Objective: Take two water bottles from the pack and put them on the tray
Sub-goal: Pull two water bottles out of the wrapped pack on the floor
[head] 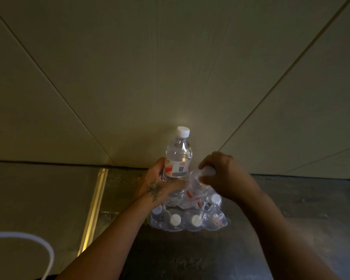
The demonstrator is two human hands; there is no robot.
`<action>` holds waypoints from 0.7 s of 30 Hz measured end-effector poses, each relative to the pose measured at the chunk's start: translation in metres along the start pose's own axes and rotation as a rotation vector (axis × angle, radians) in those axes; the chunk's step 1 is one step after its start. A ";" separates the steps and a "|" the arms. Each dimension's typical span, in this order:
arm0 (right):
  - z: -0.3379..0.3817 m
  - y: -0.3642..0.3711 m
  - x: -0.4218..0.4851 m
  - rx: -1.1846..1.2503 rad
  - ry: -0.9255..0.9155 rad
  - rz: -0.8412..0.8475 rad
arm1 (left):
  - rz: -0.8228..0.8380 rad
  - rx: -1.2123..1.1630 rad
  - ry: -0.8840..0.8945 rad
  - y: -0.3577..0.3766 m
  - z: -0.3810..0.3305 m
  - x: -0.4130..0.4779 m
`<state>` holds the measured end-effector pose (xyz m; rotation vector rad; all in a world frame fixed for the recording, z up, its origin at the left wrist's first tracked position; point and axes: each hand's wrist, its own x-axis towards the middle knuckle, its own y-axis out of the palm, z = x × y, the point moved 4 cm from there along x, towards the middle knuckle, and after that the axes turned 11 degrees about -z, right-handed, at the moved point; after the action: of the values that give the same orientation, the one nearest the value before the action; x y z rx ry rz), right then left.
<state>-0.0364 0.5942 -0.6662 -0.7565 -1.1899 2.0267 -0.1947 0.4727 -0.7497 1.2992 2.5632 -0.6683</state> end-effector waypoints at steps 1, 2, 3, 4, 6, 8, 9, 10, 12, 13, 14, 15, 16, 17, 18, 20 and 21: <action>0.002 -0.015 0.003 0.023 -0.001 -0.028 | 0.002 -0.013 -0.005 0.000 0.000 0.000; 0.005 -0.030 0.005 0.041 -0.004 -0.054 | -0.001 -0.022 -0.010 -0.001 0.000 0.000; 0.008 -0.044 0.005 0.051 -0.008 -0.075 | -0.006 -0.028 -0.012 -0.003 0.000 0.000; 0.011 -0.056 0.004 0.052 -0.017 -0.093 | -0.008 -0.032 -0.015 -0.003 0.000 -0.001; 0.017 -0.073 0.000 0.034 -0.044 -0.133 | -0.001 -0.047 -0.021 -0.003 0.000 -0.002; 0.025 -0.081 -0.006 0.010 -0.067 -0.162 | 0.014 -0.056 -0.021 -0.003 -0.001 -0.003; 0.028 -0.082 -0.008 0.002 -0.075 -0.165 | 0.023 -0.060 -0.017 -0.004 -0.002 -0.003; 0.031 -0.083 -0.011 -0.005 -0.080 -0.163 | 0.031 -0.065 -0.012 -0.004 -0.002 -0.003; 0.035 -0.083 -0.015 -0.015 -0.087 -0.152 | 0.044 -0.066 -0.002 -0.004 -0.003 -0.003; 0.036 -0.084 -0.017 -0.018 -0.090 -0.151 | 0.049 -0.062 0.003 -0.004 -0.004 -0.003; 0.037 -0.086 -0.019 -0.017 -0.091 -0.156 | 0.052 -0.059 0.006 -0.004 -0.005 -0.003; 0.039 -0.089 -0.021 -0.013 -0.092 -0.165 | 0.053 -0.059 0.006 -0.004 -0.006 -0.003; 0.041 -0.092 -0.023 -0.007 -0.100 -0.180 | 0.052 -0.060 0.007 -0.004 -0.007 -0.004; 0.043 -0.095 -0.025 0.002 -0.110 -0.203 | 0.050 -0.065 0.007 -0.005 -0.007 -0.004; 0.045 -0.097 -0.027 0.014 -0.118 -0.234 | 0.046 -0.075 0.009 -0.005 -0.007 -0.004; 0.047 -0.100 -0.027 0.038 -0.121 -0.298 | 0.033 -0.107 0.012 -0.004 -0.008 -0.003; 0.047 -0.099 -0.026 0.041 -0.120 -0.322 | 0.027 -0.114 0.016 -0.003 -0.009 -0.002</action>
<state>-0.0309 0.5866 -0.5537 -0.3973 -1.2441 1.8411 -0.1955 0.4738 -0.7404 1.3047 2.5499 -0.5007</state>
